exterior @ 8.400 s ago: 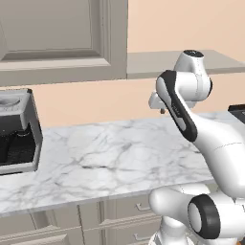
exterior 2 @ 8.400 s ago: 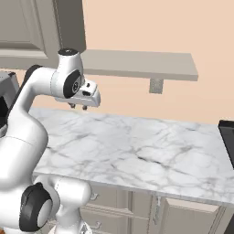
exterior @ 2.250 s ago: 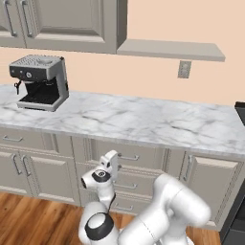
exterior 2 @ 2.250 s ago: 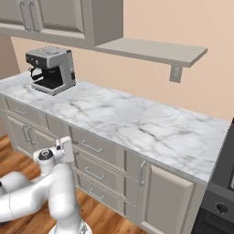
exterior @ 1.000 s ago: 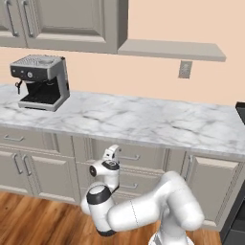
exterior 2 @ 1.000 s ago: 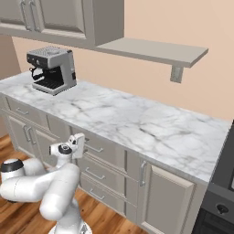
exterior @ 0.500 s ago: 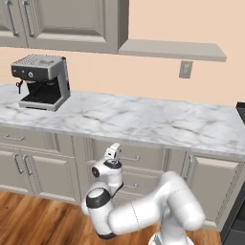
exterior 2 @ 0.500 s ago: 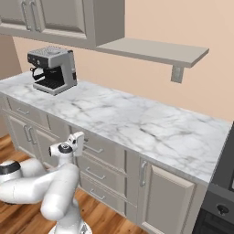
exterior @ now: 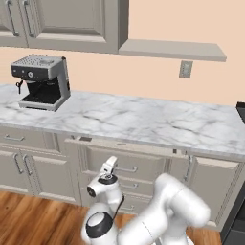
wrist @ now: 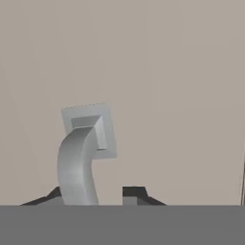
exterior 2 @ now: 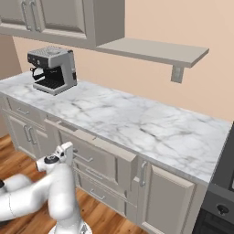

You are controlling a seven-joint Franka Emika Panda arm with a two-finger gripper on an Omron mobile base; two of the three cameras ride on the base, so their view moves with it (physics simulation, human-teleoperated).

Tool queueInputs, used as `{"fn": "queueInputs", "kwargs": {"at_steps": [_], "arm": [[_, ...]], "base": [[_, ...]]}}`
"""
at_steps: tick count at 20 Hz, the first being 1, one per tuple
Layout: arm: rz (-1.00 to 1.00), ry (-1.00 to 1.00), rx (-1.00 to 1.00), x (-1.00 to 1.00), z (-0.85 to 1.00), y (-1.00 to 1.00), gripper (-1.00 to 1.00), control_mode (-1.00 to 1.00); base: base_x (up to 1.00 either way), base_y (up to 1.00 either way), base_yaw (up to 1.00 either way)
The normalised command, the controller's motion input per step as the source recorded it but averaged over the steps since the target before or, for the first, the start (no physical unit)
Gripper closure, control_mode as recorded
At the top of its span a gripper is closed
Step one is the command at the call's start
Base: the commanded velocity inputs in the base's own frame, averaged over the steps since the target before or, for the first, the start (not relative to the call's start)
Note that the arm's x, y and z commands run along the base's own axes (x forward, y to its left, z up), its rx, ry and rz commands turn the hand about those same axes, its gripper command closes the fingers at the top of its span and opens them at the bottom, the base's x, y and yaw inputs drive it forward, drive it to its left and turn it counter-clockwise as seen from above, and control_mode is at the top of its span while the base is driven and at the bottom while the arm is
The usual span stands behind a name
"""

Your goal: Take a straw from the drawer in front and place it inside the glass cup on the dining counter.

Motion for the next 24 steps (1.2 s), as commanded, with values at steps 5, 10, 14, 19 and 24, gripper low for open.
{"fn": "queueInputs", "kwargs": {"at_steps": [5,10,14,19,24], "arm": [[0.00,0.00,0.00,-1.00,0.00,0.46,1.00,-1.00],[0.00,0.02,0.00,-1.00,0.07,0.49,1.00,-1.00],[0.00,0.10,0.00,-0.86,0.12,0.47,1.00,-1.00],[0.00,0.17,0.00,-0.16,0.13,0.34,-1.00,-1.00],[0.00,0.31,0.08,-0.24,0.22,0.15,-1.00,-1.00]], "base": [[0.00,0.00,0.00],[0.00,0.00,0.00],[0.00,0.00,0.00],[0.00,0.00,0.00],[0.00,0.00,0.00]]}}
